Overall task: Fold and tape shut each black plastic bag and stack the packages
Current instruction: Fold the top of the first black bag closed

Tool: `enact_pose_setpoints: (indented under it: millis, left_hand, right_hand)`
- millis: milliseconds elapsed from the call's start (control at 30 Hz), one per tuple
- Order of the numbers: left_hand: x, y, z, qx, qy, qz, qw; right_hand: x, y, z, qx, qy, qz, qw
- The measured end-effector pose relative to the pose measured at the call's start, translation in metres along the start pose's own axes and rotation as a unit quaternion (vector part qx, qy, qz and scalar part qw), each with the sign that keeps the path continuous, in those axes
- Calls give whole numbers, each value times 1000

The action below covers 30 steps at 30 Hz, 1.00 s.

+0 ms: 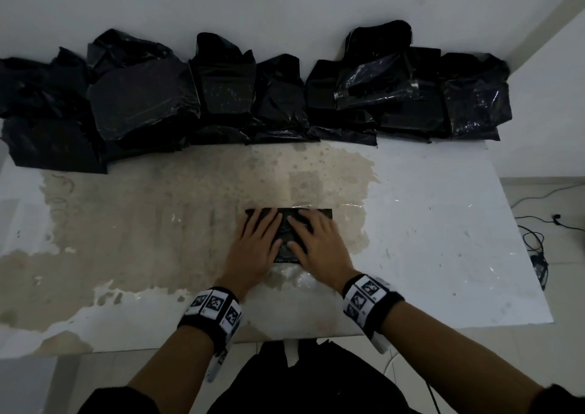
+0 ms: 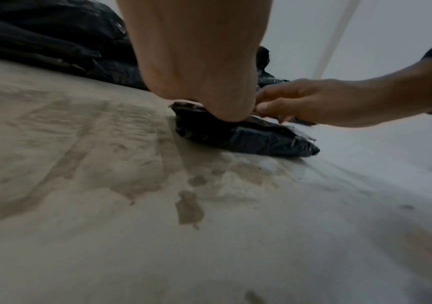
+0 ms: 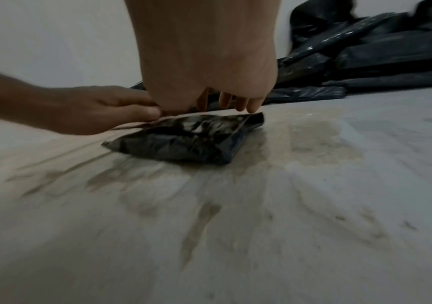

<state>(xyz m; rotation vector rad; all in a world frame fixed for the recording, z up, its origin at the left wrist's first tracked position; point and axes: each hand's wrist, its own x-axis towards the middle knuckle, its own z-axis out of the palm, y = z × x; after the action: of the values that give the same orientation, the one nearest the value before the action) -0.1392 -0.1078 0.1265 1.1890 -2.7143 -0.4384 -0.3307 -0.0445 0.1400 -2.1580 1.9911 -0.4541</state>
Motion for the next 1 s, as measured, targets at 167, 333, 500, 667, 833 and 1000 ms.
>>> enact_pose_setpoints:
  millis: [167, 333, 500, 667, 833, 1000]
  left_hand:
    - [-3, -9, 11, 30, -42, -14, 999]
    - [-5, -9, 13, 15, -46, -53, 997]
    - [-7, -6, 17, -14, -30, -84, 996]
    - [-8, -10, 19, -3, -23, -78, 997]
    - [-16, -20, 20, 9, -26, -94, 995]
    - [-15, 1, 7, 12, 26, -69, 997]
  right_hand:
    - [-10, -8, 21, -53, -69, -2, 996]
    - [-11, 2, 21, -70, -88, -1, 994]
    - [-13, 15, 18, -84, -74, -5, 994]
    - [-17, 24, 14, -84, -74, 4, 994]
    - [-18, 30, 11, -88, -79, 5, 993]
    - [-20, 34, 9, -76, -86, -2, 993]
